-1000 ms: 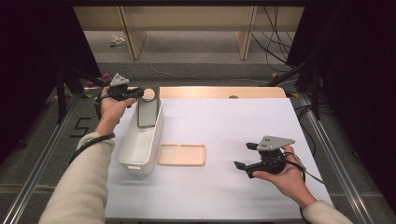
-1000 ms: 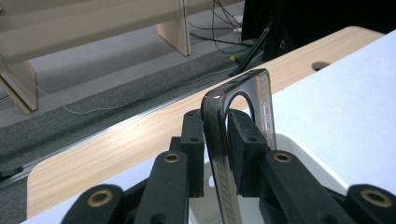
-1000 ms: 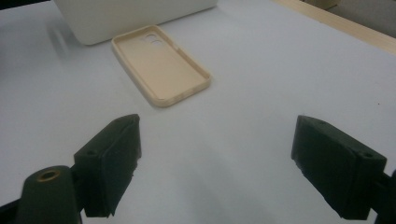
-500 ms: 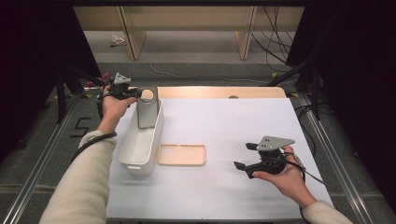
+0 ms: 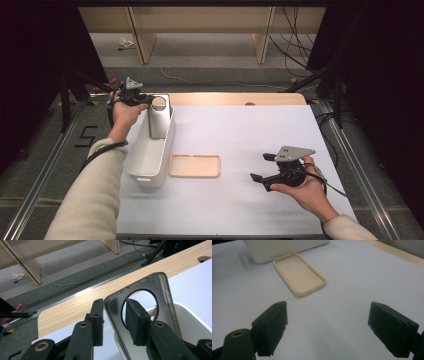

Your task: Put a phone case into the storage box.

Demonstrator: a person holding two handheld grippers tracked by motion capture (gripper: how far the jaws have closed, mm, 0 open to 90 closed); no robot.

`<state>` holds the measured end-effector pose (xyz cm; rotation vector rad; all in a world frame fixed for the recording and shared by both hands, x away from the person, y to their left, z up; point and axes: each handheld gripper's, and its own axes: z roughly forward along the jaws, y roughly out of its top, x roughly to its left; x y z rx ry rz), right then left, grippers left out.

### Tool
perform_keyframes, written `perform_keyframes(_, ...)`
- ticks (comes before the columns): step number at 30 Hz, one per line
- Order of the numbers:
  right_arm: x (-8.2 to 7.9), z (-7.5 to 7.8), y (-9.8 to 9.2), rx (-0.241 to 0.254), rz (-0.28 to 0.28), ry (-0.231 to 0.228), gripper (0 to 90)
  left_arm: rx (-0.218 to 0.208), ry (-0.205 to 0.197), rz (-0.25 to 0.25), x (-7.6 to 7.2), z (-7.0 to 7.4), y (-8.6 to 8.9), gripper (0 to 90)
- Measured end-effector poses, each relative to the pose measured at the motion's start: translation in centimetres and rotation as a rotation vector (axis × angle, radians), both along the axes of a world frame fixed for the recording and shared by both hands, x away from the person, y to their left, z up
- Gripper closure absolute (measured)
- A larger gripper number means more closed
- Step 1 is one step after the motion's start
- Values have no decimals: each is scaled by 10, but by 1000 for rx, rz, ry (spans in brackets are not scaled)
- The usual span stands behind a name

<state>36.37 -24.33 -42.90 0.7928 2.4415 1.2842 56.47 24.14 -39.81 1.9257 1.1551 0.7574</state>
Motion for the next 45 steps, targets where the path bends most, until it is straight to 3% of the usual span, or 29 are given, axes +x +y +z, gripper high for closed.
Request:
perform_keyframes(13,0,0,0,-4,2,4,170,-5,-14,-8,-1,2,-5,639)
perform_keyframes(16,0,-1,0,-4,4,3,170,-28,-20,-2,-5,5,-5,594)
perform_keyframes(21,0,0,1,-7,3,2,170,-123,-38,20,-16,15,-2,457)
perform_keyframes(24,0,0,2,-11,3,1,170,-175,-35,8,-28,22,-1,294)
perform_keyframes(25,0,0,2,-11,3,1,170,-183,-34,7,-31,23,-1,294)
perform_keyframes(29,0,0,2,-13,2,-2,169,-170,-33,-11,-51,27,-2,156)
perform_keyframes(33,1,0,1,-13,-1,-2,169,-175,-31,-57,-72,27,-7,80)
perform_keyframes(38,2,0,1,-16,-3,0,167,-208,-41,-109,-97,27,-14,44)
perform_keyframes(45,3,0,1,-14,-5,1,167,-205,-37,-136,-128,16,-26,16)
